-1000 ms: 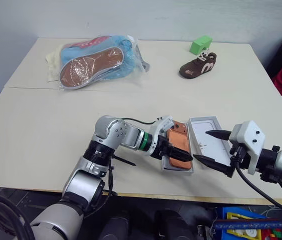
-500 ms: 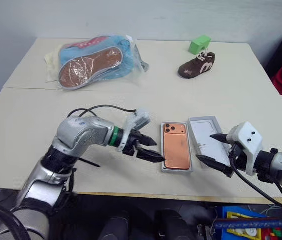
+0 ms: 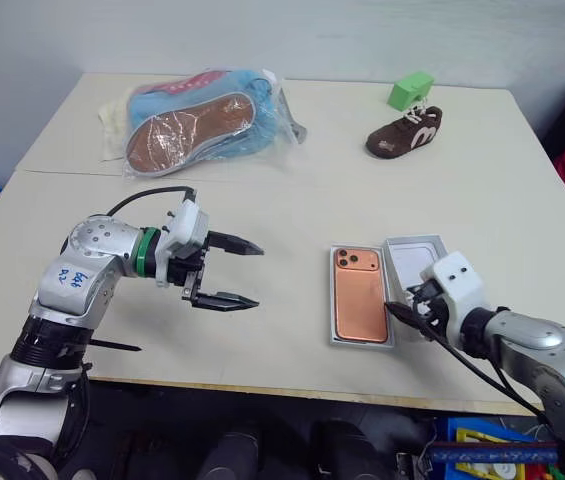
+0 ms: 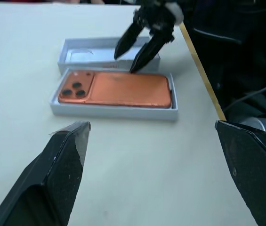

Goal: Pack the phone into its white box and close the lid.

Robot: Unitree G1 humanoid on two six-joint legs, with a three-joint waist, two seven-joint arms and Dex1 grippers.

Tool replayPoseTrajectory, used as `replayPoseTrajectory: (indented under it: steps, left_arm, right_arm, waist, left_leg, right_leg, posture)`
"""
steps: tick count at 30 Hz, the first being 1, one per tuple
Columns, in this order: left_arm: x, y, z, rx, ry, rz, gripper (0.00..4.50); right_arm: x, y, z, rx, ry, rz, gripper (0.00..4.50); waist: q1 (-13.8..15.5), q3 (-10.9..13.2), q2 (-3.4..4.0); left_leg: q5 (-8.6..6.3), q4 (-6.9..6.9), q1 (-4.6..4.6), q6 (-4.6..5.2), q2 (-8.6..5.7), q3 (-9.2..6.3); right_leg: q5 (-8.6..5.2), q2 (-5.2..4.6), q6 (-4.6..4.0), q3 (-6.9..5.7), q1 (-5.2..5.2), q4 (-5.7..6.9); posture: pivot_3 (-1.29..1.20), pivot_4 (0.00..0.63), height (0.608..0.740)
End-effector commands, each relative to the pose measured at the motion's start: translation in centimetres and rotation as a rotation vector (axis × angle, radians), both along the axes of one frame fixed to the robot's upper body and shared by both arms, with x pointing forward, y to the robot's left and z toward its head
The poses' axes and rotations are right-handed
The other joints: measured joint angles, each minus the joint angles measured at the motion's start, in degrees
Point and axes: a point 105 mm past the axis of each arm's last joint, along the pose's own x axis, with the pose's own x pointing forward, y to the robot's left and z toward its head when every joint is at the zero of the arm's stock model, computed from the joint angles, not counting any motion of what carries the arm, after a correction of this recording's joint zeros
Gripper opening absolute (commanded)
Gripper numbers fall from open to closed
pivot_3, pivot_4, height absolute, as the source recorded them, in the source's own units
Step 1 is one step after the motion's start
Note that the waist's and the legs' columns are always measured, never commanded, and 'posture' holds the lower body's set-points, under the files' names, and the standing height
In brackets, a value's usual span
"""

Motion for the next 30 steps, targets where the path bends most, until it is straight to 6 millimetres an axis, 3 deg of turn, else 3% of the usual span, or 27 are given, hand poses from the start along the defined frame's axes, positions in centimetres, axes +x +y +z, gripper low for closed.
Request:
replayPoseTrajectory:
  steps: [1,3,8,12,23,26,30]
  left_arm:
    - [0.0,0.0,0.7,-0.003,-0.031,0.011,4.50]
    - [-0.1,0.1,0.7,0.004,-0.019,0.013,4.50]
    - [0.0,0.3,0.0,0.020,-0.001,0.023,4.50]
    - [0.0,0.1,-0.4,0.022,0.008,0.022,4.50]
    - [0.1,-0.2,-0.5,0.019,0.010,0.017,4.50]
    - [0.1,-0.2,-0.5,0.021,0.010,0.019,4.50]
    - [0.1,-0.1,-0.7,0.027,0.013,0.022,4.50]
  right_arm:
    - [0.4,-1.1,-0.5,-0.031,-0.012,-0.073,1.22]
    - [0.2,-0.5,0.1,-0.008,-0.026,-0.046,0.62]
    - [-0.2,0.0,2.2,0.049,-0.061,-0.015,0.62]
    - [-0.2,-0.9,3.7,0.044,-0.091,-0.050,0.62]
    - [-1.0,-0.9,1.1,0.035,-0.019,-0.075,0.62]
    - [-1.1,-0.6,1.0,0.043,-0.017,-0.069,0.62]
    - [-0.9,-0.4,2.3,0.064,-0.056,-0.068,0.62]
  waist:
    - [-0.24,-0.01,-0.01]
    - [-0.30,-0.01,-0.01]
    - [-0.34,-0.01,-0.01]
    - [-0.37,-0.01,-0.01]
    - [-0.54,-0.01,-0.01]
    - [-0.54,-0.01,-0.01]
    - [-0.50,-0.01,-0.01]
  left_leg:
    - [0.00,0.02,0.00,0.00,0.00,-0.01]
    - [0.00,0.03,0.03,0.00,0.00,-0.01]
    - [0.00,0.03,0.03,0.00,0.01,-0.01]
    - [0.00,0.02,0.03,0.00,0.01,-0.01]
    - [0.00,0.03,0.03,0.00,0.01,0.00]
    - [0.00,0.01,0.04,0.00,0.02,0.01]
    - [0.00,0.01,0.04,0.00,0.02,0.00]
  right_leg:
    - [0.00,0.00,0.00,0.00,-0.01,0.10]
    - [0.00,0.00,0.00,0.00,-0.02,0.17]
    - [0.00,0.01,0.00,0.00,-0.04,0.21]
    - [0.00,0.01,0.00,0.00,-0.05,0.21]
    - [0.00,0.02,0.00,0.00,-0.06,0.25]
    - [0.00,0.03,0.00,0.00,-0.09,0.28]
    - [0.00,0.02,0.00,-0.01,-0.10,0.29]
  posture:
    - [0.00,0.150,0.740]
    - [0.00,0.150,0.740]
    - [0.00,0.150,0.740]
    - [0.00,0.150,0.740]
    - [0.00,0.150,0.740]
    - [0.00,0.150,0.740]
    - [0.00,0.150,0.740]
